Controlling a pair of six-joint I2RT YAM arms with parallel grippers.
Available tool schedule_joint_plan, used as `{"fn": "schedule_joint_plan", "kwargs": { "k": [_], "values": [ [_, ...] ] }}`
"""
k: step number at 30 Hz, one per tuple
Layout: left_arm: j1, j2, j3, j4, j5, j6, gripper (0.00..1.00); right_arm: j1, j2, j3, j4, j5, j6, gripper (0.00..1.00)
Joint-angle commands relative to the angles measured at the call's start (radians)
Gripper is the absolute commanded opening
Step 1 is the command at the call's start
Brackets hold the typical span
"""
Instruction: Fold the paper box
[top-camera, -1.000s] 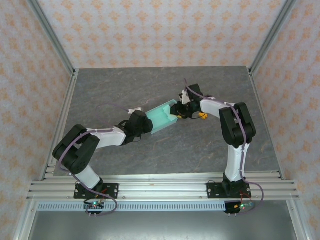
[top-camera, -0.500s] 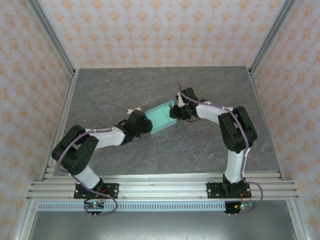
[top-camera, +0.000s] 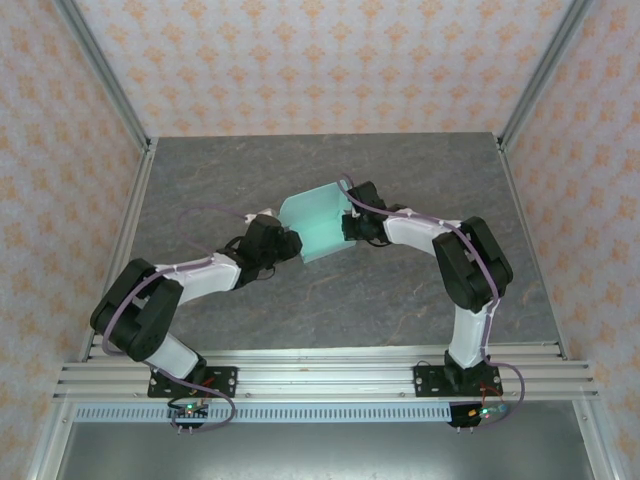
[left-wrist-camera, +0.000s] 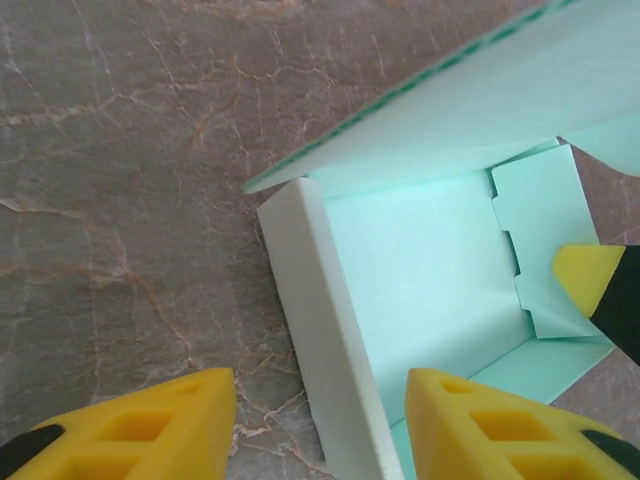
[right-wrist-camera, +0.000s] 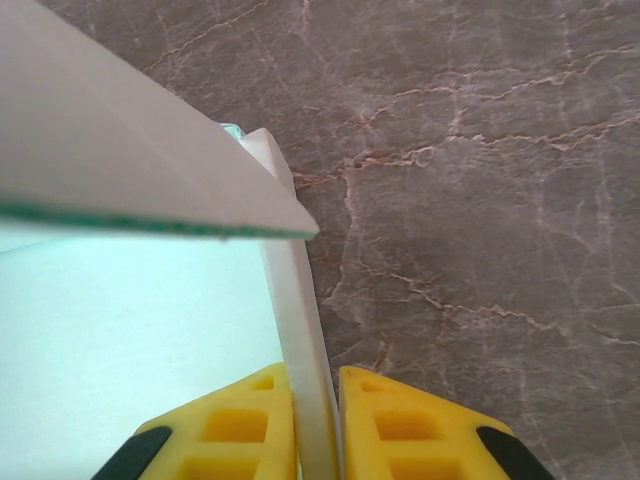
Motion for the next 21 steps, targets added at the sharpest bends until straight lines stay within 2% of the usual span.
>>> {"fn": "schedule_joint_plan", "kwargs": {
  "k": [1,9,15,21],
  "values": [
    [0.016,-0.032,-0.013,-0.036,0.003,0.023,0.5,0.014,0.008,-0.01,-0.059,0.119,-0.045,0.15],
    [0.018,-0.014,-0.01,-0.043,0.018,0.043,0.51,0.019,0.053,0.039,-0.113,0.14,-0.071,0.21],
    [0.019,0.001,-0.01,-0.044,0.023,0.049,0.51,0.022,0.095,0.087,-0.185,0.173,-0.088,0.18],
    [0.018,0.001,-0.009,-0.056,0.011,0.061,0.51,0.073,0.129,0.106,-0.233,0.288,-0.099,0.16]
  ]
}}
